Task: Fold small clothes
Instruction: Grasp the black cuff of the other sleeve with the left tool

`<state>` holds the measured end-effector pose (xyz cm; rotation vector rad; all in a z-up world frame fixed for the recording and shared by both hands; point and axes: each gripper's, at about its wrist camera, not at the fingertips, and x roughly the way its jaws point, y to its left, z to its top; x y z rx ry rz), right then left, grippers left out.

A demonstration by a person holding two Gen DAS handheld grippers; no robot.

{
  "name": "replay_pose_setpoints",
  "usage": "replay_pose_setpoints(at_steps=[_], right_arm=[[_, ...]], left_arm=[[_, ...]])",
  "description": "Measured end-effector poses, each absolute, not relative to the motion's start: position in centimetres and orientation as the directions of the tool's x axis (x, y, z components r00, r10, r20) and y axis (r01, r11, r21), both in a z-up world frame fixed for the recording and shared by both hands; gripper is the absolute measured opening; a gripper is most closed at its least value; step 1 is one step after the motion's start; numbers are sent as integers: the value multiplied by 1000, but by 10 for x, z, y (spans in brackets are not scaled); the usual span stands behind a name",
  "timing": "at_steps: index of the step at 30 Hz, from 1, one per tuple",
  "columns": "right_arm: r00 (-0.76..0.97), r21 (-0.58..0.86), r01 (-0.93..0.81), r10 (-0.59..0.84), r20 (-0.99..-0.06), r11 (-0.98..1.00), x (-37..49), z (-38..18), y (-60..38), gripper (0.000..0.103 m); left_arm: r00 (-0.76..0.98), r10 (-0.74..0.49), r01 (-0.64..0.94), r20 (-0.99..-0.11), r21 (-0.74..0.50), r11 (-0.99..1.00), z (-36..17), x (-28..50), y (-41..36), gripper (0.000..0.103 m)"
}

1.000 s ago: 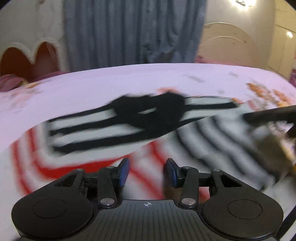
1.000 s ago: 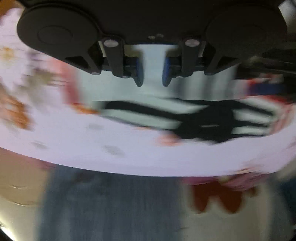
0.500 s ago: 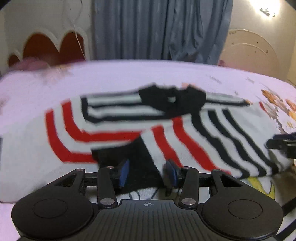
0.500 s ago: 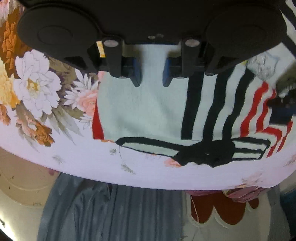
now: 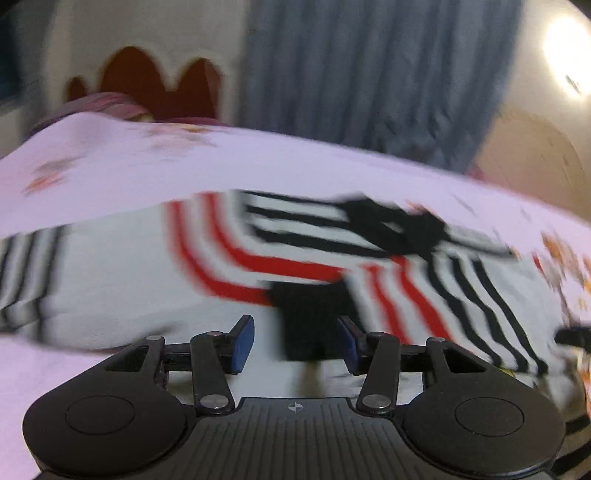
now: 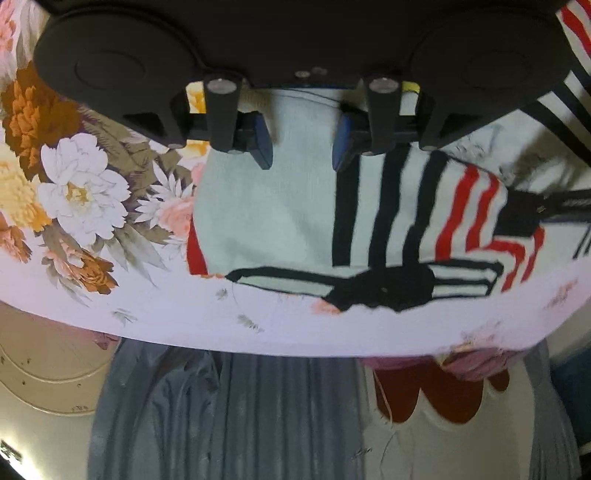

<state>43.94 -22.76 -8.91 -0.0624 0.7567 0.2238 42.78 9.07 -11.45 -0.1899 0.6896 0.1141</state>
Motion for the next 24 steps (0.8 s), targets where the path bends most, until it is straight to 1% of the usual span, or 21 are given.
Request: replay_pose_setpoints(at_steps=[2,4,7,9,12,14,15,16,21,24], right_arm=[[714,45,-198,175,-677,979,436,-88,-222,34],[722,65,-171,170,-671,983,436,-89,-215,34],[721,99,-144,173,-671,985,433,-90,-190,35],[724,107,-147,180,-666,983,431,-90,-168,34],[720,95,-156,178,-671,983,431,-88,-136,34],[725,77,-159,170,-667,984,430,-85,-118,34],[729,71,-157,164,-665,985,429,-82,-110,34],[732,70,-150,159,-663,986,428,-80,-105,34],[736,56,-102,114,-667,993,427,-77,-90,34],[733,51,-71,87,-675,996,427,-78,-90,34]], left_arm=[[798,102,-243,-594,-162,956,-113,404,128,48],[793,178,-336,-582,-175,926,-113,380,172,48],[781,240,-464,-577,-277,842,-116,345,243,48],[763,266,-539,-590,-352,765,-124,326,289,48],[718,294,-633,-631,-415,654,-139,310,344,48],[744,271,-631,-611,-507,588,-151,302,371,46],[760,254,-621,-598,-553,555,-156,300,384,45],[776,241,-610,-583,-594,525,-161,300,396,39],[804,218,-587,-554,-678,443,-178,309,428,21],[821,187,-563,-540,-707,427,-186,316,440,5]])
